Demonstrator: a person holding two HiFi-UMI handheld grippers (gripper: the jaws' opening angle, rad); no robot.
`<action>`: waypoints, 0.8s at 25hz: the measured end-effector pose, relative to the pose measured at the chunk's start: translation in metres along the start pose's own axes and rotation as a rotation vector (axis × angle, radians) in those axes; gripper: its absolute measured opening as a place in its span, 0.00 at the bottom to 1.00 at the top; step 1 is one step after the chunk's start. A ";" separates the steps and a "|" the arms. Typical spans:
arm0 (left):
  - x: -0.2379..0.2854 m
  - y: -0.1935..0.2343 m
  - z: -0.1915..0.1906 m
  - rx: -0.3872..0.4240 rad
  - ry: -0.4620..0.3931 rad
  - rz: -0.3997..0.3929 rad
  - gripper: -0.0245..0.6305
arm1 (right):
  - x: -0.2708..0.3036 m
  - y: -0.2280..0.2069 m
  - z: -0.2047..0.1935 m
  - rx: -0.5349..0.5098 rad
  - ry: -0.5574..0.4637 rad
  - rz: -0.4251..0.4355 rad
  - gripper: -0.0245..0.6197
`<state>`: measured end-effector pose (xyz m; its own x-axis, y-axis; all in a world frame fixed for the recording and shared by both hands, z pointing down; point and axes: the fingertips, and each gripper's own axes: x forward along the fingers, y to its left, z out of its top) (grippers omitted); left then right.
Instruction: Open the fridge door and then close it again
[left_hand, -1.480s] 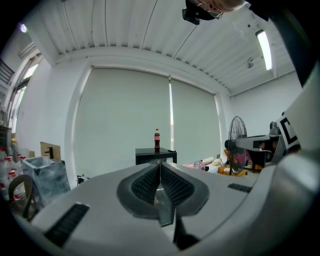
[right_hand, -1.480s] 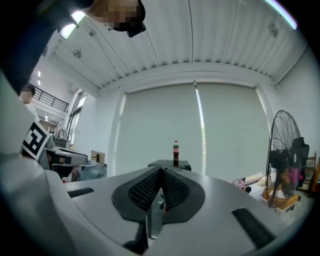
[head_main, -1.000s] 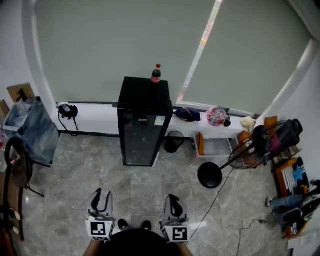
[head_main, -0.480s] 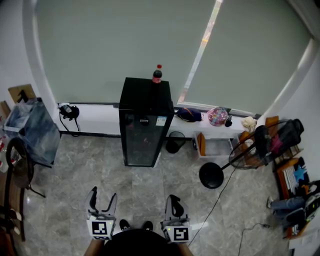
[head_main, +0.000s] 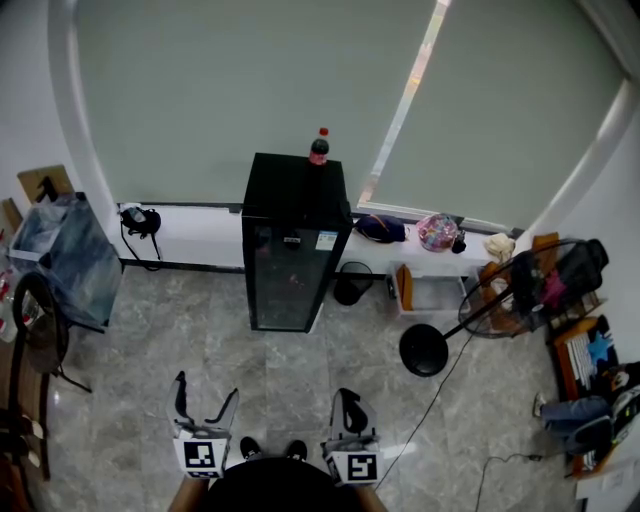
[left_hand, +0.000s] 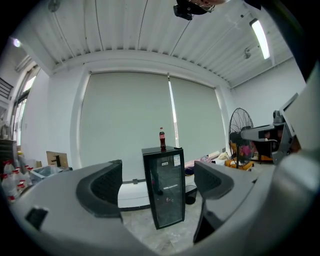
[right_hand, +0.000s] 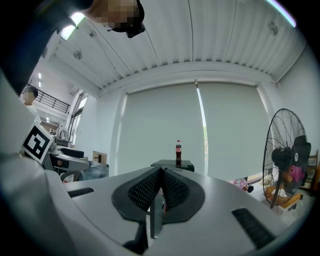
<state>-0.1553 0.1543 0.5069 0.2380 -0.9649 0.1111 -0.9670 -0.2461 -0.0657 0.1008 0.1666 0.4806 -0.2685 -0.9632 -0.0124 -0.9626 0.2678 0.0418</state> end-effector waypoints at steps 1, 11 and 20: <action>-0.001 0.002 0.000 -0.001 0.001 0.000 0.70 | 0.000 0.002 0.001 0.002 -0.001 0.000 0.04; -0.006 0.024 0.000 0.023 -0.017 -0.023 0.71 | 0.000 0.025 0.008 -0.018 -0.009 -0.018 0.04; -0.010 0.053 -0.010 0.008 -0.013 -0.051 0.73 | -0.001 0.055 0.003 -0.033 0.003 -0.042 0.04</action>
<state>-0.2100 0.1515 0.5125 0.2885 -0.9521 0.1014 -0.9528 -0.2959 -0.0677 0.0484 0.1823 0.4800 -0.2277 -0.9737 -0.0118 -0.9712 0.2262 0.0744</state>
